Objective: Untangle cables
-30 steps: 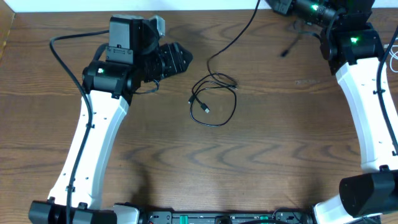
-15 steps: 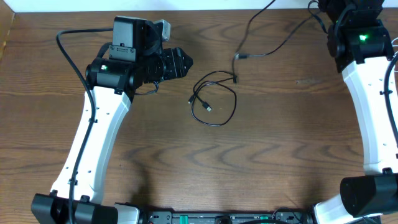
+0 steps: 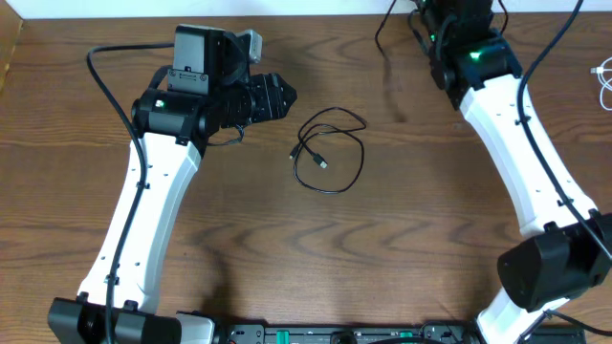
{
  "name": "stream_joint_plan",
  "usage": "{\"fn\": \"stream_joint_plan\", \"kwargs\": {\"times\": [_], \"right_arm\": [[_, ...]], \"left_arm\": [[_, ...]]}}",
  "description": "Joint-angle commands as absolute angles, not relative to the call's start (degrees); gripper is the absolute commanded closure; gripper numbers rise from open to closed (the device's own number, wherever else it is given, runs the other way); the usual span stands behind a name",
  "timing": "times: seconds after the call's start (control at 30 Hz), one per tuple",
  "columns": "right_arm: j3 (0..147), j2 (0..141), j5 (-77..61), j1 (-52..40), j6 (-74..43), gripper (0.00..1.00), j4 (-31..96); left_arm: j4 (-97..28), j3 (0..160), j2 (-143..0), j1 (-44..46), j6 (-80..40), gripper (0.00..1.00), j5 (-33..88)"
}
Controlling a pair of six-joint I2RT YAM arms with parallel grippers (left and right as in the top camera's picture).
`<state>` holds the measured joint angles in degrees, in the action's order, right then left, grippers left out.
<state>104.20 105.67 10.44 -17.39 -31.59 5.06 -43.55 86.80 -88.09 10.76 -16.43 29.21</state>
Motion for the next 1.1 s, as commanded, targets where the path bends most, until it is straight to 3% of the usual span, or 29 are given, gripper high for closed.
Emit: {"fn": "stream_joint_plan", "kwargs": {"times": [0.0, 0.13, 0.37, 0.53, 0.77, 1.07], "right_arm": [[105.23, 104.27, 25.98, -16.21, -18.70, 0.99, 1.98], [105.23, 100.22, 27.49, -14.48, -11.86, 0.99, 5.96], [105.23, 86.35, 21.71, -8.99, -13.21, 0.99, 27.64], [105.23, 78.65, 15.05, 0.75, -15.86, 0.99, 43.72], [105.21, 78.43, 8.58, 21.28, -15.88, 0.99, 50.39], [105.21, 89.36, 8.73, 33.17, -15.84, 0.99, 50.59]], "left_arm": [[-43.72, 87.20, -88.36, 10.70, -15.25, 0.43, 28.91], [-43.70, 87.20, -88.36, 10.70, -15.25, 0.43, 28.91], [-43.70, 87.20, -88.36, 10.70, -15.22, 0.43, 28.91], [-43.70, 87.20, -88.36, 10.70, -15.22, 0.44, 28.88], [-43.92, 87.20, -88.36, 10.70, -15.22, 0.45, 28.88], [-43.94, 87.20, -88.36, 10.70, -15.22, 0.44, 28.91]]}}
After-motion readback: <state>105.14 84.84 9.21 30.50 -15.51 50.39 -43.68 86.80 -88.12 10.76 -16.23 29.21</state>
